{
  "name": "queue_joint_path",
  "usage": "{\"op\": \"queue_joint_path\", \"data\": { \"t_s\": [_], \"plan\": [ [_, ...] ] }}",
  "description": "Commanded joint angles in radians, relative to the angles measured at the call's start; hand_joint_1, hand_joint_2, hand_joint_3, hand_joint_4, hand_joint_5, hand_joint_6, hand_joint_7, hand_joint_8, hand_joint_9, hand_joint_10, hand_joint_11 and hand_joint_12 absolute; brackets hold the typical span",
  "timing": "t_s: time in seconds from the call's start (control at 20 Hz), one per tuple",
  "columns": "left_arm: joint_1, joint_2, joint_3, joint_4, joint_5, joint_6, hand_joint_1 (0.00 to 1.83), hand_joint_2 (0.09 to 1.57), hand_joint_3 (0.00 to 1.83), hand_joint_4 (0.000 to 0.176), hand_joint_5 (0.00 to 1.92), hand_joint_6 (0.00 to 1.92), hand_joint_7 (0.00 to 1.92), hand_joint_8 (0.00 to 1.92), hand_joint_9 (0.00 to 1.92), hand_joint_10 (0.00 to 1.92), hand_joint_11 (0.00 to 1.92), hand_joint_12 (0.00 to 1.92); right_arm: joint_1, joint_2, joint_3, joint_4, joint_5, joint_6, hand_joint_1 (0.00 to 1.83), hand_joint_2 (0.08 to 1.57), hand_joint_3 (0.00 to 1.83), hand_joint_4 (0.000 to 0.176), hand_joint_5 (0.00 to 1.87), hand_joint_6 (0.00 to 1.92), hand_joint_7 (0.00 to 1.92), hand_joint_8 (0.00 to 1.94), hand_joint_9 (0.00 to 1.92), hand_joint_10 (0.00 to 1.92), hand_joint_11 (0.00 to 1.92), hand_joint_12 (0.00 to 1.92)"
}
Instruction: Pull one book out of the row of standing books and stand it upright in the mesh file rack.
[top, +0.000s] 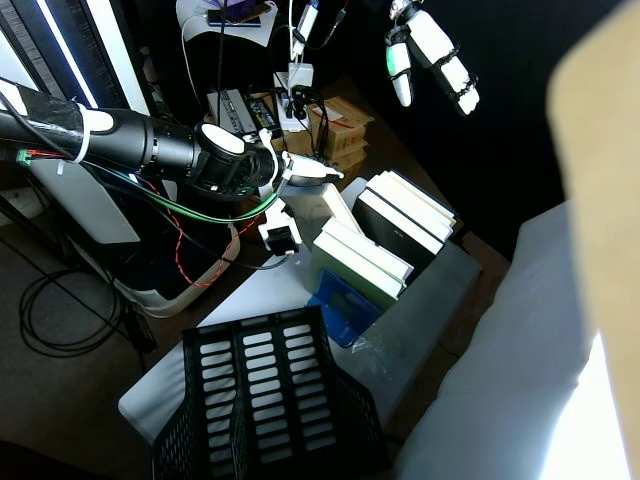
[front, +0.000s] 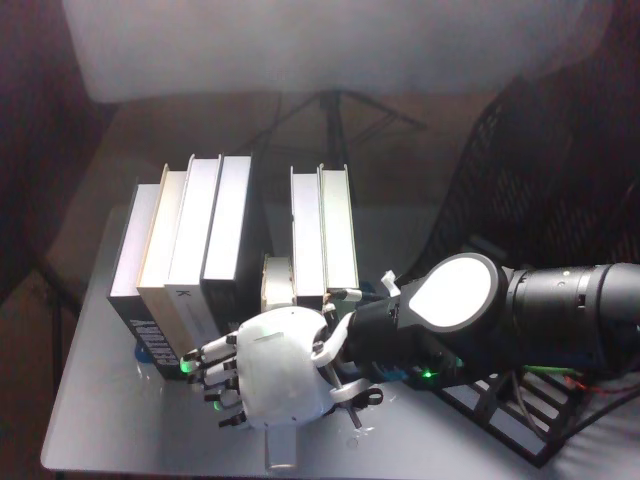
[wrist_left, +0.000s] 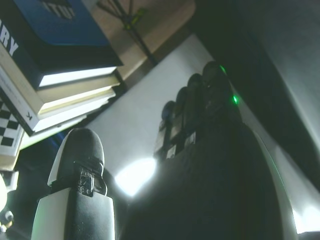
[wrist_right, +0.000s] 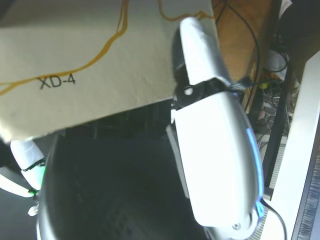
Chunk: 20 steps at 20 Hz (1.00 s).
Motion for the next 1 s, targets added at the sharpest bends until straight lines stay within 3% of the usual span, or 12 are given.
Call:
{"op": "queue_joint_path", "data": {
  "t_s": [0.0,0.25,0.3,0.4,0.6,0.8,0.95],
  "plan": [
    [0.000,0.003,0.009,-0.024,-0.117,-0.004,0.50,1.32,0.00,0.044,0.04,0.01,0.00,0.00,0.00,0.00,0.00,0.00,-0.012,0.013,0.006,0.005,-0.027,0.003,1.31,1.11,0.00,0.000,0.58,0.10,0.40,0.00,0.06,0.22,0.00,0.00],
    [0.000,-0.004,0.018,-0.022,-0.117,-0.017,0.48,1.33,0.00,0.038,0.03,0.00,0.00,0.00,0.00,0.00,0.00,0.00,-0.018,0.013,0.011,0.005,-0.027,0.017,1.31,1.11,0.00,0.000,0.58,0.10,0.40,0.00,0.06,0.21,0.00,0.00],
    [-0.001,-0.006,0.024,-0.017,-0.114,-0.021,0.42,1.33,0.00,0.056,0.01,0.00,0.00,0.00,0.00,0.00,0.00,0.00,-0.019,0.013,0.012,0.009,-0.026,0.017,1.31,1.11,0.00,0.000,0.58,0.09,0.40,0.00,0.07,0.21,0.00,0.00],
    [-0.004,-0.006,0.028,-0.011,-0.114,-0.027,0.40,1.33,0.00,0.047,0.01,0.00,0.00,0.00,0.00,0.00,0.00,0.00,-0.019,0.013,0.013,0.016,-0.023,0.017,1.31,1.11,0.00,0.000,0.58,0.09,0.40,0.00,0.07,0.21,0.00,0.00],
    [-0.012,-0.006,0.034,-0.001,-0.110,-0.028,0.42,1.32,0.00,0.047,0.02,0.01,0.00,0.00,0.00,0.00,0.00,0.00,-0.019,0.018,0.012,0.020,-0.020,0.017,1.31,1.11,0.00,0.000,0.58,0.09,0.40,0.00,0.07,0.21,0.00,0.00],
    [-0.014,-0.008,0.041,0.007,-0.103,-0.028,0.40,1.32,0.00,0.029,0.03,0.01,0.00,0.00,0.00,0.00,0.00,0.00,-0.019,0.027,0.012,0.030,-0.017,0.017,1.31,1.11,0.00,0.000,0.59,0.09,0.40,0.00,0.07,0.21,0.00,0.00],
    [-0.045,-0.013,0.060,0.035,-0.082,-0.028,0.41,1.32,0.00,0.033,0.04,0.01,0.00,0.00,0.00,0.00,0.00,0.00,-0.019,0.034,0.009,0.047,-0.013,0.017,1.31,1.11,0.00,0.000,0.59,0.08,0.40,0.00,0.07,0.21,0.00,0.00]
  ]
}}
